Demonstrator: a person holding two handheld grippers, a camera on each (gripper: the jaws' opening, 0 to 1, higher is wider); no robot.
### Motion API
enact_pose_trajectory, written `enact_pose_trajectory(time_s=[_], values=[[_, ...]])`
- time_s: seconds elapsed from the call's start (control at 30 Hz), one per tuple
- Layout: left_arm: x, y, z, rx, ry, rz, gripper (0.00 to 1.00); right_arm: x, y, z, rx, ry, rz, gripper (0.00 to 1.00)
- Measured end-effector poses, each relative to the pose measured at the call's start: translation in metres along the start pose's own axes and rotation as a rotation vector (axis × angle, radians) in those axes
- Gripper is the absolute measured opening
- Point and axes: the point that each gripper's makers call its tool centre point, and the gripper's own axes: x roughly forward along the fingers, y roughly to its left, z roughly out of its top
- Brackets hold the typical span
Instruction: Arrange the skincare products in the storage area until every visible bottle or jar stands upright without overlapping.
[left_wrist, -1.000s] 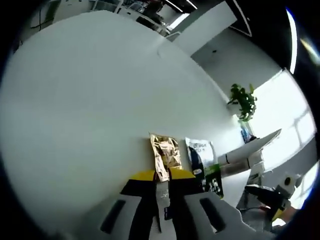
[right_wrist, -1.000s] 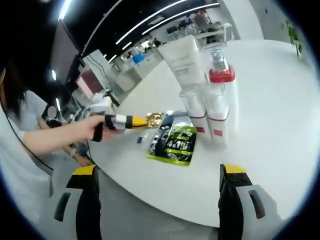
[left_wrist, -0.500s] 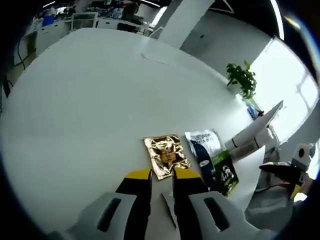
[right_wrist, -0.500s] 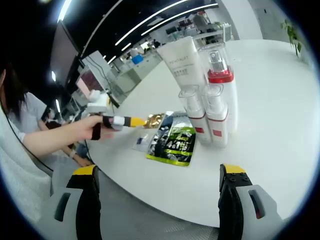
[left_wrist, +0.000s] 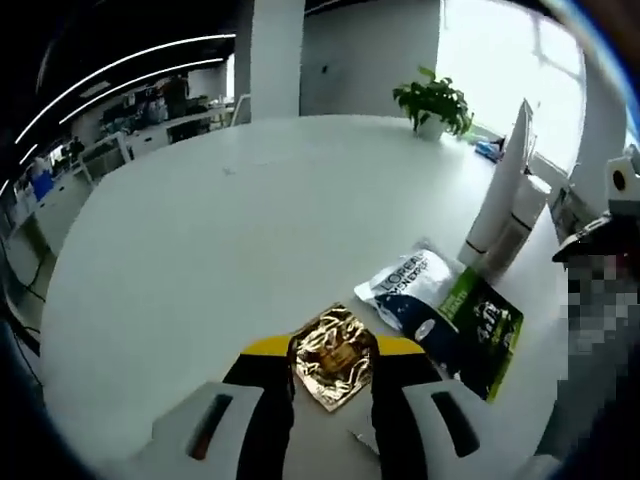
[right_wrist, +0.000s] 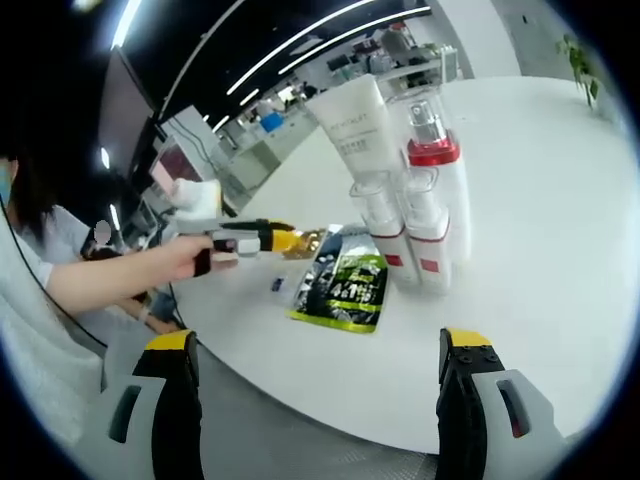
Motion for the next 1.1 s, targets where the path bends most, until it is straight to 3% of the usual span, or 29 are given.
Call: enact_pose_trajectory(time_s=[0.2,0.83,0.9,1.1], values=[[0.005,0.002,-0.016,0.020,0.057,0.011,0.27,0.000,-0.001,0.001,0.009,-0.005,-0.003,0.99],[0.002,-0.008,-0.015,0.058,0.049,-0.026,0.31,0.001,0.001,-0.001,0.008,0.003,-0.002,0.99],[0.002,-0.009,-0.015,0.051,0.046,-0.024,0.35,0.001,0.000,-0.001,0.006,0.002,-0.002,0.99],[-0.004,-0.011,-0.002,0.033,0.006,-0.019,0.37,0.001,0.001,-0.001,0.002,0.004,-0.001,0.99]])
